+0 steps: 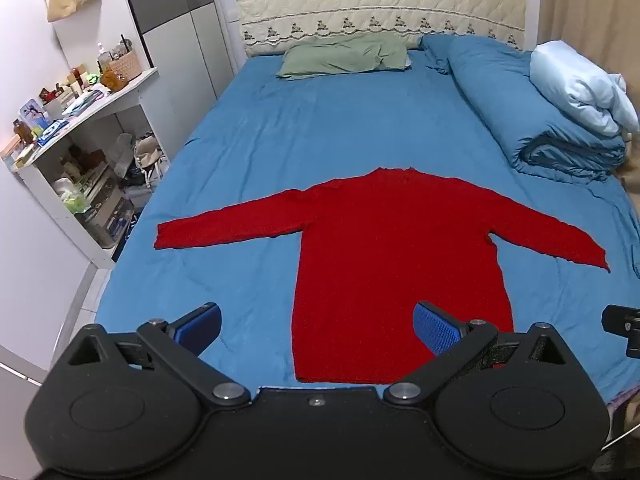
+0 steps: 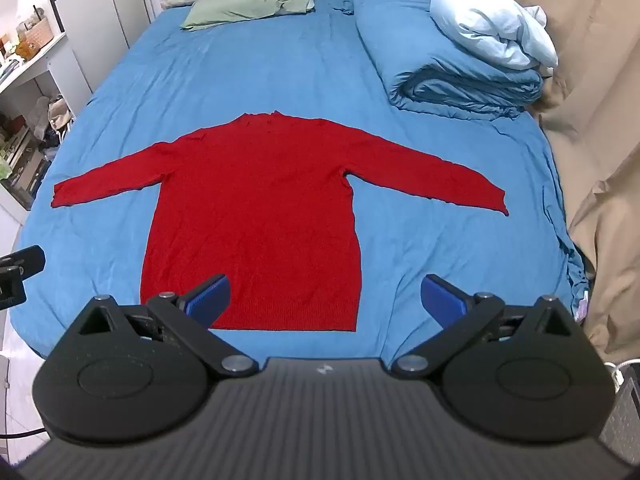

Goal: Fold small clothes

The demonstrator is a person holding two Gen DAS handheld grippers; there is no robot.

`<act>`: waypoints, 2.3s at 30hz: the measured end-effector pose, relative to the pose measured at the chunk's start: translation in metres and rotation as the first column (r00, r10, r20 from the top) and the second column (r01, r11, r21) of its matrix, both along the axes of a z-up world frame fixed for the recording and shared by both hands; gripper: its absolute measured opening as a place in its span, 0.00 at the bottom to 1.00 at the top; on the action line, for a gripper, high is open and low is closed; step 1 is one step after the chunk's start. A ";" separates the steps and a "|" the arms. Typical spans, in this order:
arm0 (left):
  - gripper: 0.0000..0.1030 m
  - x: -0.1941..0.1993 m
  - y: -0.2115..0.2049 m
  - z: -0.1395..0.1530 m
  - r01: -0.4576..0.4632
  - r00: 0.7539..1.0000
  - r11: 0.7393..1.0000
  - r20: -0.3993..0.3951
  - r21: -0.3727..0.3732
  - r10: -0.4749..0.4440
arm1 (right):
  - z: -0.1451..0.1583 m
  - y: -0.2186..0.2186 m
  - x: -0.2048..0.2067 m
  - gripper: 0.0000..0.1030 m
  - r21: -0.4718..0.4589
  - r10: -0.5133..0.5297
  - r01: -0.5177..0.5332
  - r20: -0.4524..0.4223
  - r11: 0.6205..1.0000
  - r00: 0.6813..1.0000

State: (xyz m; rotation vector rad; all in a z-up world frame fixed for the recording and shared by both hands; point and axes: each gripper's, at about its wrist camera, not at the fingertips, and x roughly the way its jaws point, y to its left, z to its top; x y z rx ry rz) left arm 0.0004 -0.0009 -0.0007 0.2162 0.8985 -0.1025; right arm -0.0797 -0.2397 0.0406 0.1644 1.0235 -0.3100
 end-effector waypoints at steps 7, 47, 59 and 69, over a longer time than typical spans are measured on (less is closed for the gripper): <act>1.00 -0.005 -0.011 0.006 0.010 1.000 1.000 0.005 0.007 -0.010 | 0.000 0.005 -0.001 1.00 0.005 0.005 -0.005 0.004 1.000 1.000; 1.00 0.003 0.003 0.002 0.006 1.000 1.000 -0.008 -0.027 -0.007 | 0.002 0.007 -0.007 1.00 0.006 -0.004 0.004 0.019 1.000 1.000; 1.00 0.008 0.002 0.005 0.011 1.000 1.000 -0.003 -0.021 -0.011 | 0.004 0.008 -0.006 1.00 0.006 -0.006 0.006 0.022 1.000 1.000; 1.00 0.007 0.003 0.003 0.019 1.000 1.000 0.005 -0.014 -0.019 | 0.005 0.007 -0.004 1.00 0.010 -0.011 0.011 0.025 1.000 1.000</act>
